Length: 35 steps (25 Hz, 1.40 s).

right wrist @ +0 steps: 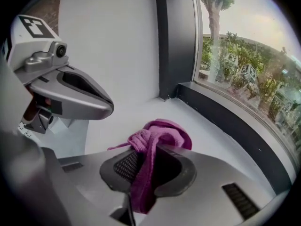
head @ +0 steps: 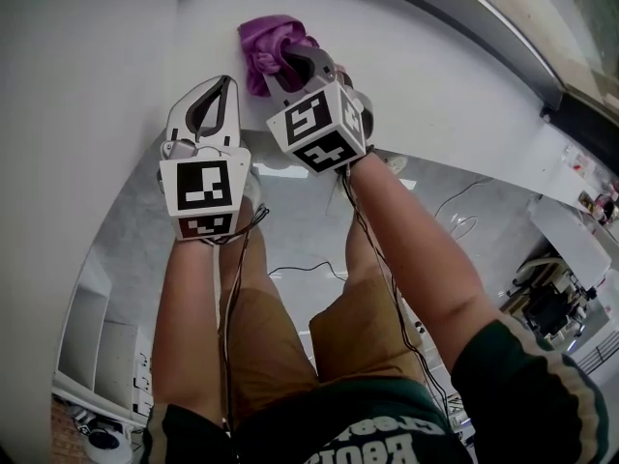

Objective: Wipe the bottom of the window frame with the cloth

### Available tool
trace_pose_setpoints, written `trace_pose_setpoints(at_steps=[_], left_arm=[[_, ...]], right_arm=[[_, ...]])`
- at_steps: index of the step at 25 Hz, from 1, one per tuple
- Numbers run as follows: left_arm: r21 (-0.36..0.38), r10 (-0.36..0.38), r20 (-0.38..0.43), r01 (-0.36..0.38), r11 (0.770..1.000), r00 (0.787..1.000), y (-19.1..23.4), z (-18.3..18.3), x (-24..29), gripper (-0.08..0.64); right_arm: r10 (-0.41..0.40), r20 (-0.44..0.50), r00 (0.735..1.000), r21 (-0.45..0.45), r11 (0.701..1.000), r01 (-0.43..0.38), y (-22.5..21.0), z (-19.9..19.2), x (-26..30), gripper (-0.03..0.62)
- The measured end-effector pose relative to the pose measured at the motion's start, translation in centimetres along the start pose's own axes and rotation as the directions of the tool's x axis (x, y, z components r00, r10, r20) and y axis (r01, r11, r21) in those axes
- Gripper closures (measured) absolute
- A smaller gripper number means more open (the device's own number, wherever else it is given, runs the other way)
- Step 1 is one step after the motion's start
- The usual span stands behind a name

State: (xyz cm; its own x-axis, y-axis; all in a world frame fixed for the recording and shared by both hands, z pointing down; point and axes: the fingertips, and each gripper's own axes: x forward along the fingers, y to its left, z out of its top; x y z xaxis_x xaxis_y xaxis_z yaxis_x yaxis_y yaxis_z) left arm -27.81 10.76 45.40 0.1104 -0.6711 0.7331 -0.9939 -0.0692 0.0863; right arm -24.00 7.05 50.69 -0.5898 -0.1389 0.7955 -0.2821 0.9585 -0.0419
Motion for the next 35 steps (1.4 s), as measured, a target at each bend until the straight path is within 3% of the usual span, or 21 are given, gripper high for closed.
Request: trace_pose_setpoints(at_steps=[10, 20, 28, 35], left_arm=[[-0.063, 0.039, -0.022, -0.040, 0.997, 0.999, 1.7, -1.8, -2.1, 0.552], [-0.093, 0.046, -0.021, -0.048, 0.995, 0.999, 1.9, -2.0, -2.2, 0.552], [-0.047, 0.012, -0.008, -0.013, 0.999, 1.000, 0.7, 0.1, -3.5, 0.552], [-0.027, -0.009, 0.026, 0.010, 1.000, 1.000, -1.6, 3.9, -5.7, 0.552]], right_arm=[[0.061, 0.048, 0.997, 0.004, 0.998, -0.061, 2.7, 3.5, 2.5, 0.514], [0.098, 0.062, 0.993, -0.013, 0.995, -0.097, 2.8, 4.1, 2.8, 0.514], [0.119, 0.186, 0.975, -0.001, 0.993, -0.121, 2.6, 7.2, -1.8, 0.514], [0.119, 0.317, 0.941, 0.120, 0.979, -0.165, 1.7, 10.0, -9.1, 0.514]])
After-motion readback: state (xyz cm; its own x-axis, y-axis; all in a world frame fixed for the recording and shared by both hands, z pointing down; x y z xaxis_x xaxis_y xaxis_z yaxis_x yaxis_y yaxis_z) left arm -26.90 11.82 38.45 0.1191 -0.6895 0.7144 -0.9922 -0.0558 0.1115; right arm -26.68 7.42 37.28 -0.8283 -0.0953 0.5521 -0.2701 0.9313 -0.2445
